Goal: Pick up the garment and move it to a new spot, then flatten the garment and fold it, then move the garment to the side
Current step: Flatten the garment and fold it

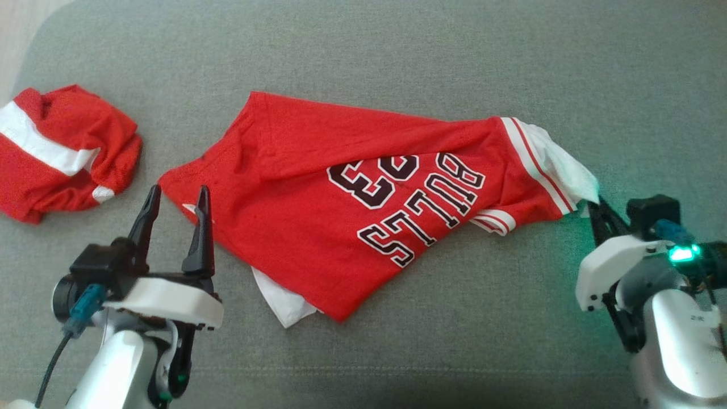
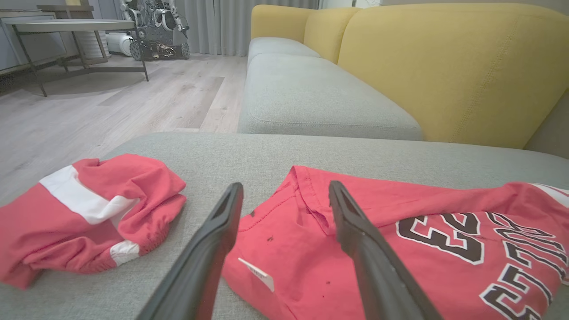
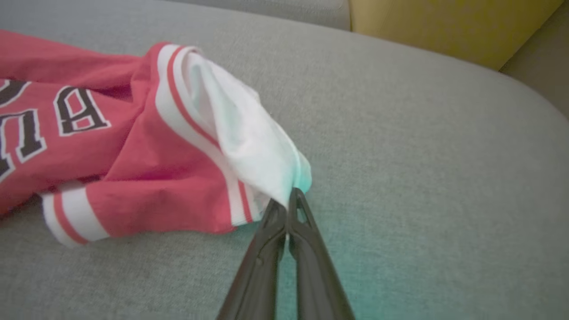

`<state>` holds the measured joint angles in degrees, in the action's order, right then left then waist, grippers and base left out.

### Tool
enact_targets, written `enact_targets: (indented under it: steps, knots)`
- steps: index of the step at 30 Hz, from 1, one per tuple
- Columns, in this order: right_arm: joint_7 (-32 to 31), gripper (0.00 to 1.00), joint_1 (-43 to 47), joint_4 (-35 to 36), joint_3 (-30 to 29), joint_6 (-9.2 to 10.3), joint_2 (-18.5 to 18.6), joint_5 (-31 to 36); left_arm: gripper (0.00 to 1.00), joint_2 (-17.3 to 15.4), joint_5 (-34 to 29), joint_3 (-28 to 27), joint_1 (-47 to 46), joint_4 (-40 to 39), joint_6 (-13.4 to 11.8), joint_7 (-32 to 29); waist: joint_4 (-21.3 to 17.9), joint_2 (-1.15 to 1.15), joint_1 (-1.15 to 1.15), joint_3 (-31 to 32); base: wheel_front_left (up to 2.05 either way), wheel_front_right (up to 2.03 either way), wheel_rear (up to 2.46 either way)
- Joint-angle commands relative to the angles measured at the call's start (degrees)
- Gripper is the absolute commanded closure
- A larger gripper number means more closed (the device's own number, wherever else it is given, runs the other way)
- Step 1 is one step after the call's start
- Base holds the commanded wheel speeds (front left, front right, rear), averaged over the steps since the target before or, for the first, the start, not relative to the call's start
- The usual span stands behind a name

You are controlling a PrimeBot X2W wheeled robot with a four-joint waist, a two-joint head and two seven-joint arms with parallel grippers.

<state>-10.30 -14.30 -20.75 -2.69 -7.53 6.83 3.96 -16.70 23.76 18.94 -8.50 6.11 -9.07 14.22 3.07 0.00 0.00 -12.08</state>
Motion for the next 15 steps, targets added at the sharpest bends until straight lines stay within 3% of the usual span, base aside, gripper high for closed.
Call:
enact_targets:
  steps: [1, 2, 4, 9, 15]
  knots:
    - [-0.4, 1.00, -1.4, 1.6, 1.5, 0.04, 0.3, -0.2, 0.00, -1.0, -0.6, -2.6, -2.0, -1.8, -0.1, 0.7, -0.1, 0.00, 0.00, -0.2, 0.00, 0.00, 0.00]
    - [-0.7, 0.97, -1.4, 1.3, 1.7, 0.04, 0.0, -0.4, 0.00, -1.1, -0.6, -2.6, -2.1, -1.8, 0.0, 0.7, -0.2, 0.00, 0.00, -0.2, 0.00, 0.00, 0.00]
    - [-1.1, 0.00, -1.3, 0.8, 1.9, 0.04, -0.4, -0.4, 0.00, -1.1, -0.6, -2.6, -2.3, -1.7, 0.1, 0.7, -0.3, 0.00, 0.00, -0.3, 0.00, 0.00, 0.00]
    - [-0.6, 0.00, 0.0, 1.4, 2.1, 0.04, -1.8, -1.2, 0.00, -1.0, -0.7, -2.3, -2.2, -1.3, 0.1, 0.7, -0.3, 0.00, 0.00, 0.3, 0.00, 0.00, 0.00]
    - [3.1, 0.00, 3.6, 8.9, 2.1, 0.04, -3.4, -4.4, 0.00, -1.1, -0.4, -2.2, -1.1, -0.8, -0.2, 0.7, -0.4, 0.00, 0.00, 2.2, 0.00, 0.00, 0.00]
